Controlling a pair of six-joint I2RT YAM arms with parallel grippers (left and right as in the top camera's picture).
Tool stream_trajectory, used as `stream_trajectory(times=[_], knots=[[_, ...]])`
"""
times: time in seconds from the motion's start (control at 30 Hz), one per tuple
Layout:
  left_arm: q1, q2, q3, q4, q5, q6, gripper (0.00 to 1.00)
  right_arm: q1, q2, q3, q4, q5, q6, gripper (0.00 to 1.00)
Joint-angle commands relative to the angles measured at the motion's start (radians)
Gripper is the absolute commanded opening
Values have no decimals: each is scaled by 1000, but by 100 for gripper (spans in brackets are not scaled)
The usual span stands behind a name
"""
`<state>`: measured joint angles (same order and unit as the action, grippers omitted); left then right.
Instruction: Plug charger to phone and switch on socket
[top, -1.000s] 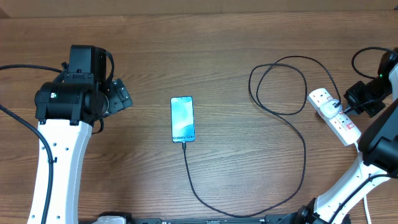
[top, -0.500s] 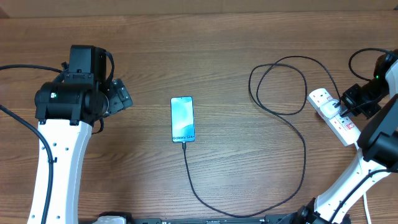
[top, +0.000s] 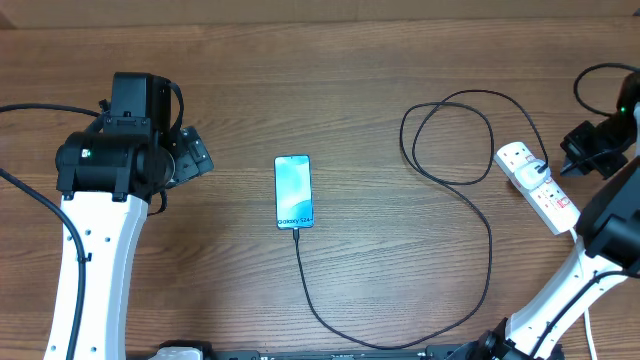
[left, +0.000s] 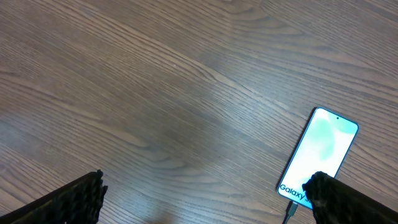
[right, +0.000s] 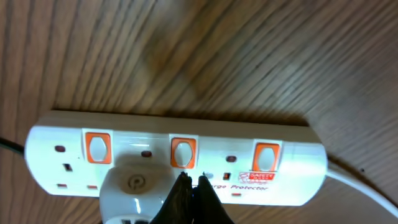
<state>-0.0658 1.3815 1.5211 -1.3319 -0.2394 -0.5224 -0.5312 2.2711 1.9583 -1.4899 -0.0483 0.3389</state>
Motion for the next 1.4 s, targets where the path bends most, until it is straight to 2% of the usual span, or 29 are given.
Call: stream_trajectory(times=[0.0, 0.37, 0.47, 0.63, 0.73, 0.83, 0.97, 1.03, 1.07, 1.1, 1.17, 1.23, 1.37], knots=[[-6, -13, 4, 1, 4, -17, 100, 26, -2, -60, 32, -6, -7, 4], [-6, -13, 4, -3, 4, -16, 100, 59, -3, -176, 123, 5, 16, 4], [-6, -13, 4, -4, 4, -16, 100, 50, -5, -121, 70, 6, 23, 4], [-6, -15, 4, 5, 2, -16, 100, 11, -51, 113, -107, 21, 35, 4], [-6, -37, 6, 32, -36, -8, 100, -15, -145, 262, -200, 15, 58, 4], [-6, -95, 13, 66, -61, 13, 100, -21, -299, 362, -196, -37, 57, 4], [-6, -225, 29, 117, -105, 32, 99, -20, -525, 469, -57, -135, 58, 4], [-6, -301, 32, 138, -140, 33, 100, -20, -642, 507, 69, -203, 73, 4], [-6, -350, 32, 149, -164, 34, 99, -20, -709, 519, 154, -220, 109, 6], [-6, -387, 32, 157, -180, 42, 100, -20, -748, 522, 203, -222, 135, 12], [-6, -467, 32, 179, -217, 60, 100, -20, -850, 523, 344, -223, 211, 34], [-6, -544, 32, 191, -255, 59, 99, -20, -953, 523, 509, -223, 269, 52], [-6, -618, 32, 153, -266, 59, 100, -9, -1059, 528, 665, -220, 275, 64]])
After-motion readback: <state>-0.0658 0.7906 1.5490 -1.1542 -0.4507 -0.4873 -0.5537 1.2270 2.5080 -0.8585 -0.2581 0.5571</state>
